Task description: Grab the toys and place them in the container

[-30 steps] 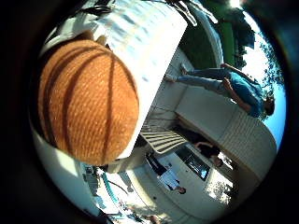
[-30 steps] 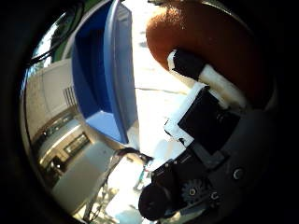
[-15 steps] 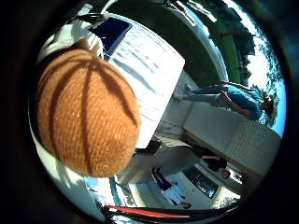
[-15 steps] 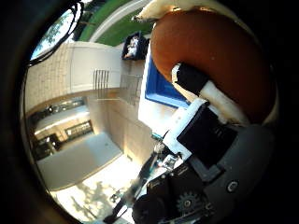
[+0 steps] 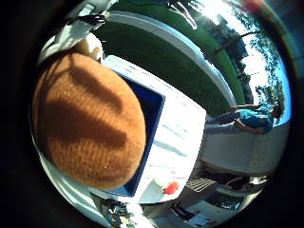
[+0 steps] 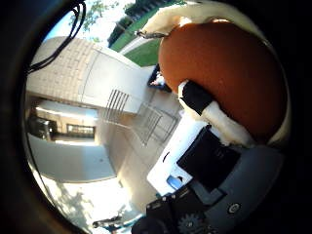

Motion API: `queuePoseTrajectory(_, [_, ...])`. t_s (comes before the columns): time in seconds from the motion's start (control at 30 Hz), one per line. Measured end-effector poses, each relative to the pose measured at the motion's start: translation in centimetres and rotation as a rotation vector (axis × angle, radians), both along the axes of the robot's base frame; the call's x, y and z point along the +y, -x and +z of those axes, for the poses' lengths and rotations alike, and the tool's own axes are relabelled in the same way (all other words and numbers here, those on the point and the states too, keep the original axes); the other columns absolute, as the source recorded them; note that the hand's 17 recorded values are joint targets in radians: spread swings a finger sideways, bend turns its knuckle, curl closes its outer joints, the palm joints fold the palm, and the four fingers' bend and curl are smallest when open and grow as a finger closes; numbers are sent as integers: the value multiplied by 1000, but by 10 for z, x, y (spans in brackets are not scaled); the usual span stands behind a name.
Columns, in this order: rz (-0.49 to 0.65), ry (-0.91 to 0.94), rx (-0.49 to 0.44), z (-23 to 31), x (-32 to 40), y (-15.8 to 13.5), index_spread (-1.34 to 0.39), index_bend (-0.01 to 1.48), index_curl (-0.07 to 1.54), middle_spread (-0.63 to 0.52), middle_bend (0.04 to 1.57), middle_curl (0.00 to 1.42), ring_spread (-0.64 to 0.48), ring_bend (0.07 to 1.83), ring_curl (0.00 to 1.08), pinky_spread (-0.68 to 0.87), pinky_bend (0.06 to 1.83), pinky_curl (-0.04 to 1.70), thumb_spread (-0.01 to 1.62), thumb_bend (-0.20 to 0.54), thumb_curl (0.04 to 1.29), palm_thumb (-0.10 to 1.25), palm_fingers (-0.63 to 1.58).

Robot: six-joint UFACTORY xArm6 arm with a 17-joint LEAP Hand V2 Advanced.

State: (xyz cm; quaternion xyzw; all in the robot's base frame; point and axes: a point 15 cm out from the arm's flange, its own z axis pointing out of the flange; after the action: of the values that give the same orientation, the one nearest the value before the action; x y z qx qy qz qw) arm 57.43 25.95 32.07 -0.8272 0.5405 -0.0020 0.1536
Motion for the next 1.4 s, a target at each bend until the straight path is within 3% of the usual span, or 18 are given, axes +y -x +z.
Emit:
queuePoseTrajectory(0.17, [-54, 7, 10, -40, -21, -27, -712, 1039, 118, -155, 920, 927, 24, 1147, 700, 255, 1348, 653, 1168, -28, 629, 829, 851])
queuePoseTrajectory(0.37, [-74, 22, 48, -47, -44, -26, -406, 760, 104, -80, 498, 736, 162, 1044, 628, 372, 1295, 628, 1155, -41, 573, 773, 125])
queuePoseTrajectory(0.47, [-63, 37, 101, -49, -54, -13, -392, 662, 112, -15, 332, 608, 238, 835, 508, 430, 1233, 563, 1137, -45, 537, 724, -88])
queuePoseTrajectory(0.7, [-21, 63, 192, -23, -91, 21, -434, 409, 118, 57, 149, 456, 306, 610, 370, 489, 1121, 463, 1119, -33, 468, 691, -107])
queuePoseTrajectory(0.9, [-28, 67, 204, 64, -141, 76, -434, 311, 154, 81, 146, 384, 316, 537, 334, 502, 1001, 397, 1120, -30, 429, 688, -78])
queuePoseTrajectory(1.07, [-44, 135, 250, 117, -216, 153, -364, 204, 181, 83, 185, 363, 298, 523, 325, 499, 894, 337, 1135, -31, 402, 669, -8])
queuePoseTrajectory(1.27, [-103, 169, 351, 86, -313, 247, -303, 180, 195, 74, 201, 364, 295, 509, 317, 493, 847, 308, 1146, -29, 392, 657, 47])
queuePoseTrajectory(1.4, [-169, 207, 376, 57, -367, 288, -251, 172, 205, 63, 197, 365, 295, 506, 312, 495, 824, 289, 1150, -27, 387, 655, 100])
